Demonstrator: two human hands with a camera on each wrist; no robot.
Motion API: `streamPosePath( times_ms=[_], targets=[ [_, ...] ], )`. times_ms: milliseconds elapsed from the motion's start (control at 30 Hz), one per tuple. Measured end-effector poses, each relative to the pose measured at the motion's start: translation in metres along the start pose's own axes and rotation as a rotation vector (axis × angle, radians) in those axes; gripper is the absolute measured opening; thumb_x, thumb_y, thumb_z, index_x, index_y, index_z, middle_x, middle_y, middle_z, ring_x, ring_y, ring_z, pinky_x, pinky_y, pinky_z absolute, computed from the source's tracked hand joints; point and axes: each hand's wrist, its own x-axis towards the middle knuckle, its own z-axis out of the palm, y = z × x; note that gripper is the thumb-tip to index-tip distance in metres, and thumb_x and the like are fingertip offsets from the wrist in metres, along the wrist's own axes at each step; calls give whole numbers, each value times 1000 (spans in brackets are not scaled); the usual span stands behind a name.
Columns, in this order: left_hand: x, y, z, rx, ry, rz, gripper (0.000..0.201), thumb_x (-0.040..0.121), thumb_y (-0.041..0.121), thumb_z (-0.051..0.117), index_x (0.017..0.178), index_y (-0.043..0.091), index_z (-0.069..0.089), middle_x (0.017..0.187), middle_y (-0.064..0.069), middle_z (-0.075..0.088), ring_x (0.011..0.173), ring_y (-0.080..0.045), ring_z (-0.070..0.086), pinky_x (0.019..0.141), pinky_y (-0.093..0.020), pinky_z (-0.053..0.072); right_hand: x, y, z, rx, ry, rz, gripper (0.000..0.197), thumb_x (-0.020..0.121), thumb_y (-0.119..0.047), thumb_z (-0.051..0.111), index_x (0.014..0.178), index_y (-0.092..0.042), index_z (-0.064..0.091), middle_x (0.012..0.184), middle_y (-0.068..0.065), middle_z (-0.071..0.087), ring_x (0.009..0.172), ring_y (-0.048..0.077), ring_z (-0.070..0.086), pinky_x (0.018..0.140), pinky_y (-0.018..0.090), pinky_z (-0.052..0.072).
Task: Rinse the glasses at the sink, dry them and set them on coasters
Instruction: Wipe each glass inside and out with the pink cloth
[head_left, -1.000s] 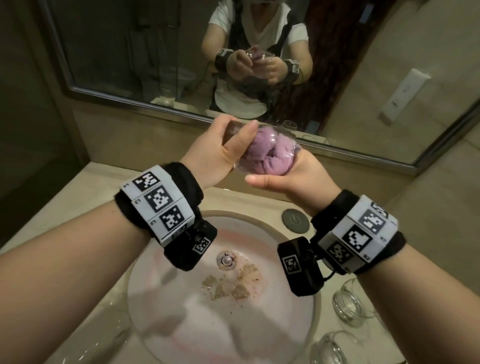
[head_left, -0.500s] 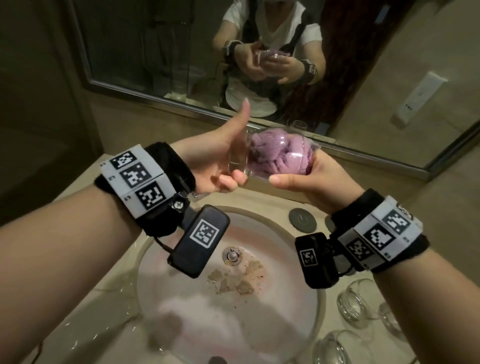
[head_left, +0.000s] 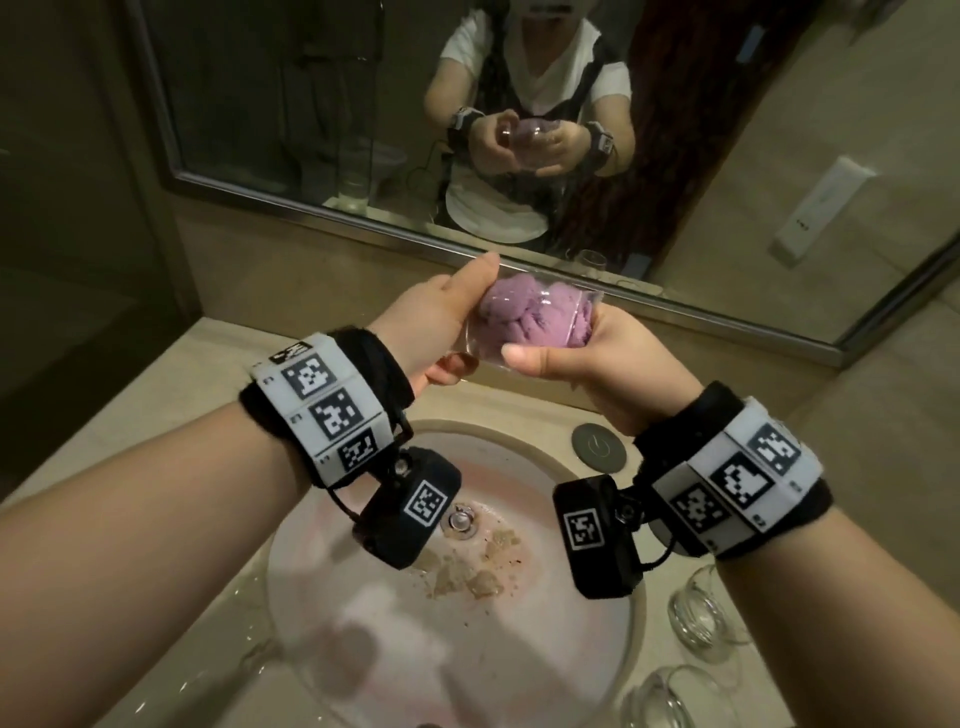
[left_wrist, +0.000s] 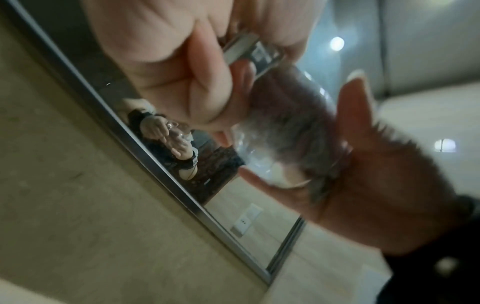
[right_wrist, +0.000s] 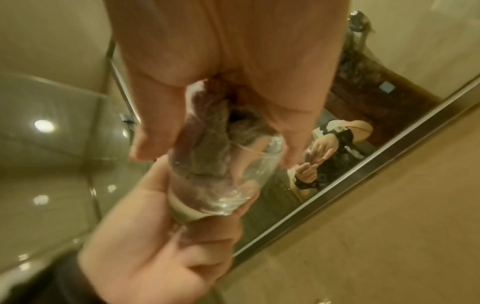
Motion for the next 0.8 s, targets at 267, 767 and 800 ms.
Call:
streamPosePath(
  times_ms=[267, 767, 800],
  targets=[
    [-10, 7, -9, 371, -74, 276, 64, 65, 76, 41, 115, 36, 37, 105, -7, 59, 84, -21, 63, 61, -25, 54, 0, -7, -5, -69, 125, 3, 45, 66, -1, 79, 107, -11, 63, 104, 4, 71, 99, 16, 67, 90, 28, 51],
    [-6, -7, -11, 841, 110, 741, 55, 87, 51, 36, 122, 9, 40, 104, -6, 53, 88, -21, 59, 73, -31, 52, 2, 4, -8, 285, -56, 66, 52, 67, 1, 67, 118, 3, 56, 109, 13, 68, 102, 24, 65, 91, 30, 52],
    [-3, -7, -15, 840, 73, 738, 59, 86, 55, 36, 123, 10, 39, 104, -4, 52, 87, -18, 59, 71, -30, 53, 2, 5, -8, 277, -44, 56, 56, 64, 0, 70, 118, 2, 56, 110, 13, 67, 103, 25, 65, 93, 32, 51]
  ],
)
